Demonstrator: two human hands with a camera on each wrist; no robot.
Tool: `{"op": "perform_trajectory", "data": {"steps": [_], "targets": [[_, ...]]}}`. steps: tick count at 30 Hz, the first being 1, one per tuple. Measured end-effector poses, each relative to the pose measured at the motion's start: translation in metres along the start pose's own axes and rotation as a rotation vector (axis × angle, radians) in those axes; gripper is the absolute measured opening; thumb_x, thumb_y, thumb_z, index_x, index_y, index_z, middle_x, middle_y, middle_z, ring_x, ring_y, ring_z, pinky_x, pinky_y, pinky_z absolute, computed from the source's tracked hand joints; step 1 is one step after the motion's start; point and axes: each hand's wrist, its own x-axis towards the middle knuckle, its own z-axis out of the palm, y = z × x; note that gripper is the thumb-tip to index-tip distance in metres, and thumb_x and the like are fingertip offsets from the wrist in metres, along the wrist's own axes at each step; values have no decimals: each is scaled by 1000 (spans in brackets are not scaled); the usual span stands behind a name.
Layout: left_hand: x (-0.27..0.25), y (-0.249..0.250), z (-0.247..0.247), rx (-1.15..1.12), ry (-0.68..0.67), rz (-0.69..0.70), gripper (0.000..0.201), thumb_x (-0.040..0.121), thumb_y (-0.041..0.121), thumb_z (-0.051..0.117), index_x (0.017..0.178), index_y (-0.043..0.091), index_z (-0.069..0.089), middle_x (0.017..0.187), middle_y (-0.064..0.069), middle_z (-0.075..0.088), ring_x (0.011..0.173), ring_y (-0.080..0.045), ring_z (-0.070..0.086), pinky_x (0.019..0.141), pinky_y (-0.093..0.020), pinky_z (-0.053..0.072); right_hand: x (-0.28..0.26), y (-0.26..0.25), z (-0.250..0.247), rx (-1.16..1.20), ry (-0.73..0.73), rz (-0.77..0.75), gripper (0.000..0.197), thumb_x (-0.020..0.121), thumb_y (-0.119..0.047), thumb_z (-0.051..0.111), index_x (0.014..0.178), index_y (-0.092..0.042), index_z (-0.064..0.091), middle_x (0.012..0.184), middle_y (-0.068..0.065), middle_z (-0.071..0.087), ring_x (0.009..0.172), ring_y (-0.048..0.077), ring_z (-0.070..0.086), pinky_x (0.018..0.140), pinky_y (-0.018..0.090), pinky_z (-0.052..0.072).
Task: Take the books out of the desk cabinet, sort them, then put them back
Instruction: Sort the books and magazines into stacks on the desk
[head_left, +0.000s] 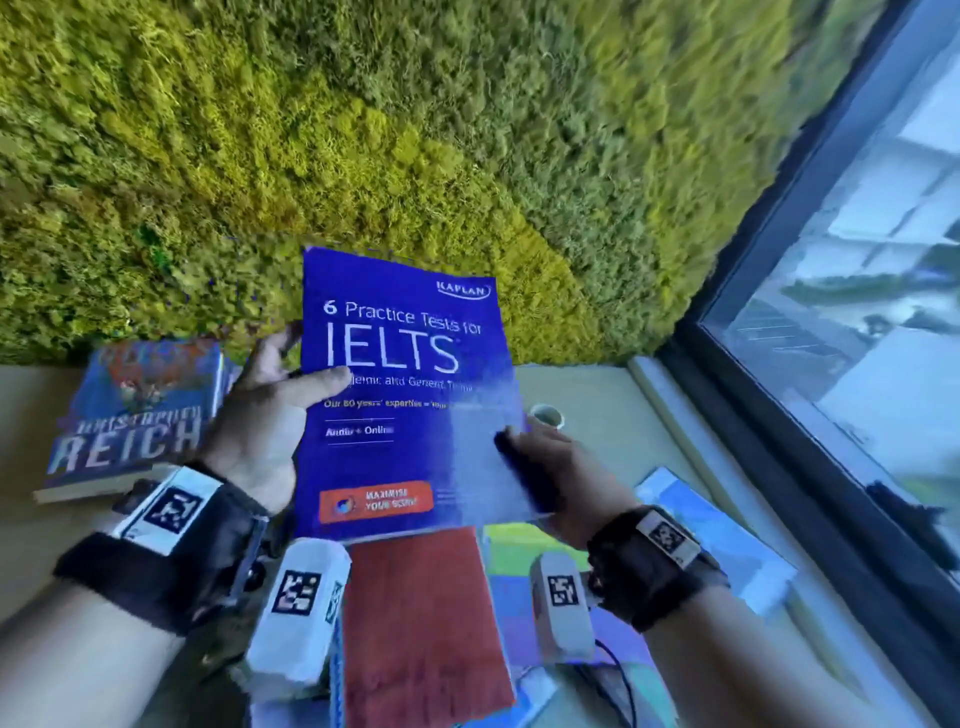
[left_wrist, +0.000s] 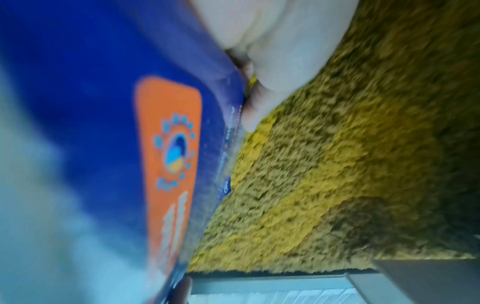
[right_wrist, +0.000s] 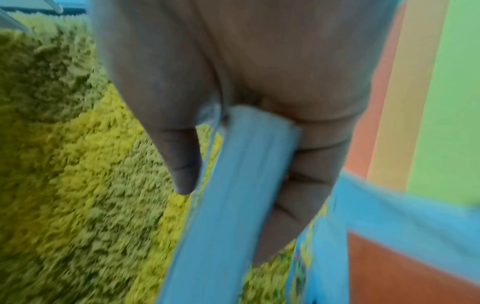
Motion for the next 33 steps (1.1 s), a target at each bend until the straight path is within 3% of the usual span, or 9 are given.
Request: {"op": "perform_trajectory", "data": {"steps": [4,11,14,16,20,23,28,30,33], "targets": [[23,-45,92,119,-128,-178,47,88,3,68,131,18,58,113,-8,76,74,-20,75,66,-37,60,2,-18,-86,-22,173,12,19,99,-10,53,102,-12,71,87,9,77,62,21,70,50,23,48],[64,-141,211,372,-261,-458,54,96,10,65,143,31,48,95,-1,77,62,-13,72,49,-26,54,29,-42,-227,-57,462,126,7,95,-20,63,88,-18,63,79,10,69,63,23,60,60,28,45],[76,-172,237,514,-371,-543,78,87,11,78,153,26,40,112,-5,77,96,-26,76,83,-44,62,52,-50,-266,-81,506,99,11,99,-20,62,88,-18,61,75,9,73,72,28,66,88,45,53],[82,-181,250,633,-424,-515,97,74,10,89,154,25,36,121,-7,73,115,-32,69,104,-54,51,66,-57,-282,-95,526,77,10,100,-25,62,93,-18,64,73,7,74,68,26,69,84,46,60],[107,-195,268,945,-437,-268,112,53,33,90,153,36,39,156,-11,39,136,-29,51,113,-47,44,82,-69,-309,23,541,-1,17,96,-27,63,111,-21,59,97,14,71,78,29,68,63,35,59],[110,-210,278,1265,-462,-176,98,76,13,81,157,36,31,167,-12,7,150,-29,31,114,-35,39,82,-54,-324,-64,552,37,43,92,-31,69,130,-20,52,105,9,69,75,26,63,69,37,51],[108,-235,272,1422,-444,-238,98,89,22,72,162,29,6,145,-10,54,118,-32,60,82,-31,50,62,-39,-318,-686,564,7,52,95,-36,69,141,-22,50,119,4,59,88,19,62,74,30,56],[104,-236,269,1436,-418,-241,92,88,33,70,160,33,12,130,-6,65,107,-32,65,83,-34,55,53,-31,-312,-904,529,-20,46,94,-41,69,134,-22,57,124,8,53,95,21,61,88,34,55],[89,-239,265,1516,-431,-207,82,81,43,62,153,35,23,131,-4,67,112,-33,64,91,-39,55,38,-10,-292,-1128,193,146,45,94,-45,65,130,-18,61,121,7,63,98,21,65,82,31,52]]}}
